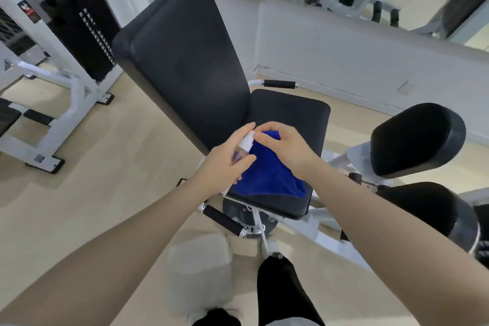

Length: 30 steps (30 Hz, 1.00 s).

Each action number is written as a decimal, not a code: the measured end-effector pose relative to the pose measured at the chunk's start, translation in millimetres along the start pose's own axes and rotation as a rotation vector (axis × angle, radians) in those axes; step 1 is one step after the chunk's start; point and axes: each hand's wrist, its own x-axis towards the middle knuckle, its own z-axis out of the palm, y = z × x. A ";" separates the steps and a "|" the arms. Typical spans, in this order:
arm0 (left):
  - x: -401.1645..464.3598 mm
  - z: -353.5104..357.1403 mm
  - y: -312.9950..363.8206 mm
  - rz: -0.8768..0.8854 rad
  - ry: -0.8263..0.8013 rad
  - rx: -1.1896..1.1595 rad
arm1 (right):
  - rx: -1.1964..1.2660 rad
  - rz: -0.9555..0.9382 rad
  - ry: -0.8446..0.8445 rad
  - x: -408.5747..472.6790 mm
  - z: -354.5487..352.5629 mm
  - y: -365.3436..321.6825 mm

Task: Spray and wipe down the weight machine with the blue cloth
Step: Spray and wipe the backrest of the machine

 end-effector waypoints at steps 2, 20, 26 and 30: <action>3.8 -3.5 -3.0 0.019 -0.004 0.048 | 0.029 -0.023 0.006 5.6 0.1 -0.3; 137.1 -40.7 12.3 -0.144 0.129 0.178 | 0.279 0.299 -0.307 178.4 -68.3 -11.5; 166.7 -74.2 -7.6 -0.031 0.487 1.478 | 0.377 0.648 -0.037 222.4 -81.7 -15.4; 195.3 -108.8 18.5 -0.195 0.504 1.587 | 0.410 0.422 0.149 230.6 -80.3 -21.8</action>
